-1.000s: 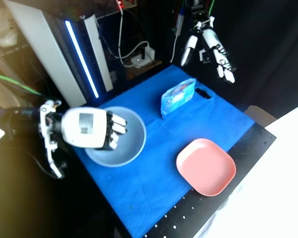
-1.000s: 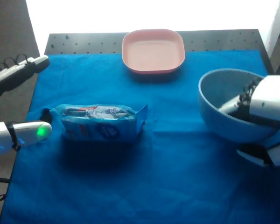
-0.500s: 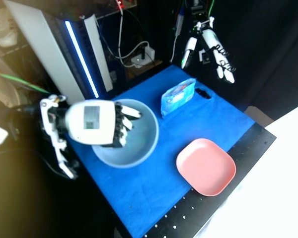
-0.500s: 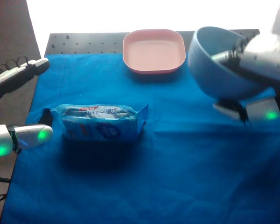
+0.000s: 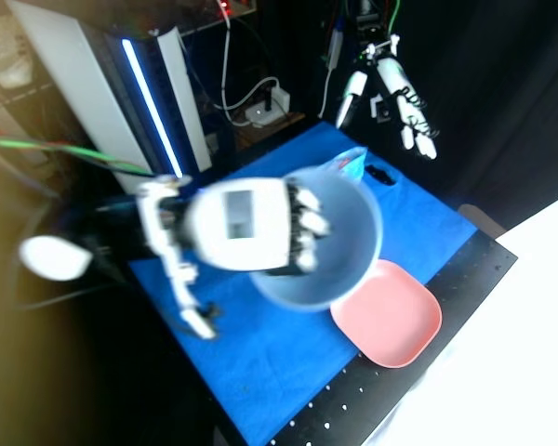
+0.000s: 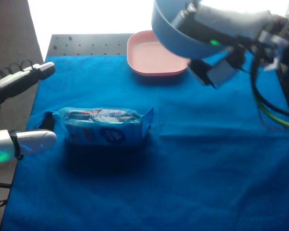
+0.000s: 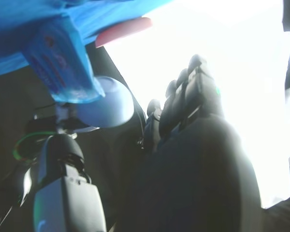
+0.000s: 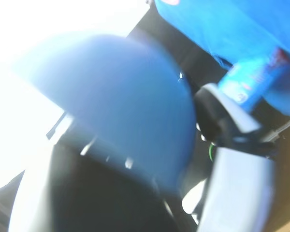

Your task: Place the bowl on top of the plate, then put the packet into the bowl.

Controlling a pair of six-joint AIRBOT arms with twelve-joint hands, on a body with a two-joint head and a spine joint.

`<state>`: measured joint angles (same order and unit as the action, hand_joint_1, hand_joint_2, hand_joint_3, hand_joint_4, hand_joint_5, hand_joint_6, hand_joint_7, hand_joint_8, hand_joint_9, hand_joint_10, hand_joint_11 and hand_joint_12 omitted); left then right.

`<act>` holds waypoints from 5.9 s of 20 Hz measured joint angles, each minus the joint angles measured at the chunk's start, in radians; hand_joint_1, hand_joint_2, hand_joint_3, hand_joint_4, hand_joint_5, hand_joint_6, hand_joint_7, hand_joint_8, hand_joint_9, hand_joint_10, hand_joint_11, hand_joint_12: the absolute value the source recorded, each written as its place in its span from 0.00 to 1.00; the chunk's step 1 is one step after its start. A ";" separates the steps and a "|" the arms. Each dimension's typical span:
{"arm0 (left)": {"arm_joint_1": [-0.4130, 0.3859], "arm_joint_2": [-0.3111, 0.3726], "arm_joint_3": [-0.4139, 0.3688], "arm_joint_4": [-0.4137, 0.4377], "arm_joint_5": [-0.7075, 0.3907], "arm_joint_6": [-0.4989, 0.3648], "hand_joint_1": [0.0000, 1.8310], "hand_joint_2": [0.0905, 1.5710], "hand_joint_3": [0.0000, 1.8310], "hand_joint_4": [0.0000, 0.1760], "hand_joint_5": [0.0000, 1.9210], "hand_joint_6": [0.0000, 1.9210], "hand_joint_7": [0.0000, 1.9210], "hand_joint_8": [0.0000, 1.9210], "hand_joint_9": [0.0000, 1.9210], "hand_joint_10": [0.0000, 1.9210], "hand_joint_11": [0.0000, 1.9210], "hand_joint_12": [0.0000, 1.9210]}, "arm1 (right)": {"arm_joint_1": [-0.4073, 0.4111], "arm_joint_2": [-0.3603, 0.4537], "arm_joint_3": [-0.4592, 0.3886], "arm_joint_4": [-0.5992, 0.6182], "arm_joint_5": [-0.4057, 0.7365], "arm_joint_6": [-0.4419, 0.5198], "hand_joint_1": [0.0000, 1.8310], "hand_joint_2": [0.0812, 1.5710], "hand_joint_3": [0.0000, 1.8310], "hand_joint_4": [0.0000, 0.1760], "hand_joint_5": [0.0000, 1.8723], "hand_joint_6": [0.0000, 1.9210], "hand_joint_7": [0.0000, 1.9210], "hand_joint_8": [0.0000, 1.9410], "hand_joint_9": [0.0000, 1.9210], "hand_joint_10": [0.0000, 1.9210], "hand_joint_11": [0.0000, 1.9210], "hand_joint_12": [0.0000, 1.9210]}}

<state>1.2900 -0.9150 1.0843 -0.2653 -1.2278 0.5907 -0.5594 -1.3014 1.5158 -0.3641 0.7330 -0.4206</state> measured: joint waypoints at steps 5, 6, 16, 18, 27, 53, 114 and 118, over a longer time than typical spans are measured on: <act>-0.005 -0.006 0.006 0.006 0.011 -0.005 0.37 0.59 0.00 0.89 0.04 0.00 0.04 0.00 0.01 0.00 0.00 0.00 | 0.069 -0.134 0.119 -0.063 -0.146 0.002 0.74 0.64 0.43 0.00 0.65 1.00 0.72 1.00 0.79 1.00 0.81 1.00; -0.014 -0.010 0.011 0.011 0.016 -0.006 0.38 0.59 0.00 0.76 0.04 0.00 0.04 0.00 0.02 0.00 0.00 0.00 | 0.077 -0.161 0.145 -0.070 -0.178 0.001 0.76 0.40 0.76 0.00 0.63 1.00 0.48 1.00 0.75 1.00 0.78 1.00; -0.037 -0.018 0.018 0.022 0.024 -0.014 0.33 0.60 0.00 0.61 0.04 0.00 0.05 0.00 0.01 0.00 0.00 0.00 | 0.092 -0.215 0.217 -0.172 -0.347 0.001 0.82 0.79 0.07 0.00 0.53 1.00 0.66 1.00 0.73 1.00 0.78 1.00; -0.037 -0.018 0.018 0.022 0.024 -0.015 0.34 0.61 0.00 0.62 0.04 0.00 0.05 0.00 0.01 0.00 0.00 0.00 | 0.092 -0.216 0.217 -0.176 -0.349 0.001 0.81 0.79 0.06 0.00 0.50 1.00 0.63 1.00 0.71 1.00 0.76 1.00; -0.037 -0.027 0.018 0.022 0.025 -0.017 0.35 0.60 0.00 0.64 0.05 0.00 0.05 0.00 0.01 0.00 0.00 0.00 | 0.092 -0.216 0.213 -0.182 -0.352 0.001 0.44 0.97 0.01 0.00 0.37 0.57 0.48 0.60 0.45 0.74 0.41 0.87; -0.037 -0.029 0.013 0.012 0.014 -0.019 0.40 0.60 0.00 0.54 0.05 0.00 0.04 0.00 0.00 0.00 0.00 0.00 | 0.068 -0.107 0.109 -0.171 -0.341 0.000 0.03 0.80 0.00 0.70 0.04 0.00 0.03 0.00 0.06 0.00 0.00 0.24; -0.936 -0.598 0.736 0.510 0.909 -0.030 0.44 0.63 0.00 0.00 0.36 0.00 0.44 0.00 0.48 0.06 0.27 0.58 | -0.518 0.145 -0.246 0.542 0.452 0.004 0.12 0.87 0.00 0.63 0.04 0.00 0.03 0.00 0.00 0.00 0.02 0.01; -0.900 -0.499 0.627 0.512 0.814 -0.034 0.35 0.60 0.00 0.66 0.19 0.00 0.21 0.00 0.23 0.00 0.03 0.45 | -0.518 0.149 -0.253 0.551 0.451 0.018 0.17 0.87 0.00 0.66 0.03 0.00 0.02 0.00 0.00 0.00 0.00 0.00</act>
<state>0.3897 -1.4139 1.7111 0.2470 -0.4133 0.5571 -1.0771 -1.1526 1.2633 0.1871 1.1843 -0.4023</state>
